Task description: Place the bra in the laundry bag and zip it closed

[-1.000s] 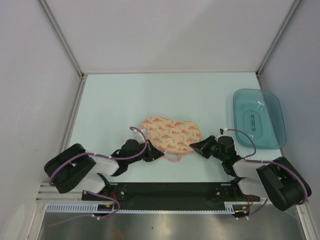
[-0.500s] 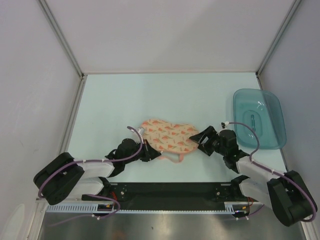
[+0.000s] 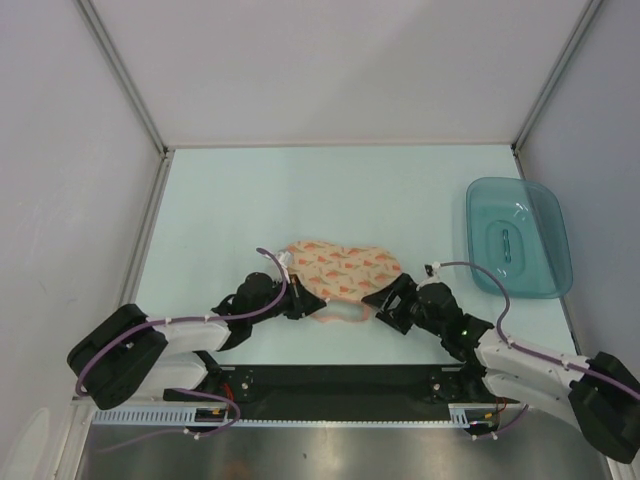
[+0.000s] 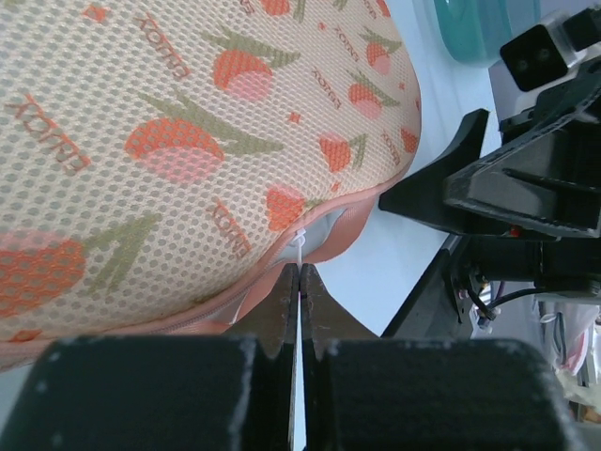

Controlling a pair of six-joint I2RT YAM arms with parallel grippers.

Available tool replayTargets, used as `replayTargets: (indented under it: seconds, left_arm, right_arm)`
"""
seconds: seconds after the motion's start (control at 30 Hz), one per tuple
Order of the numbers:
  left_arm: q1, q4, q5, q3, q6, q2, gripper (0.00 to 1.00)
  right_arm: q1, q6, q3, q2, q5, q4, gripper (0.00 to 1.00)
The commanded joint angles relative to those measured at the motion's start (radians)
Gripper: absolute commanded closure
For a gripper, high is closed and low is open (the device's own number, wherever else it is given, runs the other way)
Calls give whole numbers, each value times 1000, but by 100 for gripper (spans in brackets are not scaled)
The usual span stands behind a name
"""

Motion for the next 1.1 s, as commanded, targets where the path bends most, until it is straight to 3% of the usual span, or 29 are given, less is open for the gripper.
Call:
replayTargets:
  seconds: [0.0,0.13,0.33,0.53,0.63,0.67,0.77,1.03,1.07]
  left_arm:
    - [-23,17,-1,45,-25,-24,100]
    - [-70,12,-25,54,-31,-21,100]
    - [-115,13,-59,48,-54,-17,100]
    - [-117,15,-74,14,-63,-25,100]
    - [-117,0,-88,-3,-66,-33,100]
    - [-113,0,-93,-18,-77,-39,100]
    - [-100,-23,-110,-47,-80,-63,100]
    - [-32,-169,-142,-92,-22,-211,99]
    - [-31,-174,-142,-92,-19,-220,100]
  right_arm:
    - [43,64,12,104,12,175,23]
    - [62,78,46,230,16,284,26]
    - [57,92,52,290,88,318,35]
    - [-68,42,46,308,49,329,46]
    - [-147,-17,45,327,-30,347,67]
    - [-205,-32,45,339,-72,355,80]
    - [-318,-104,60,364,-163,372,99]
    - [-455,-372,311,612,-441,314,100]
    - [-455,-394,342,632,-480,285,96]
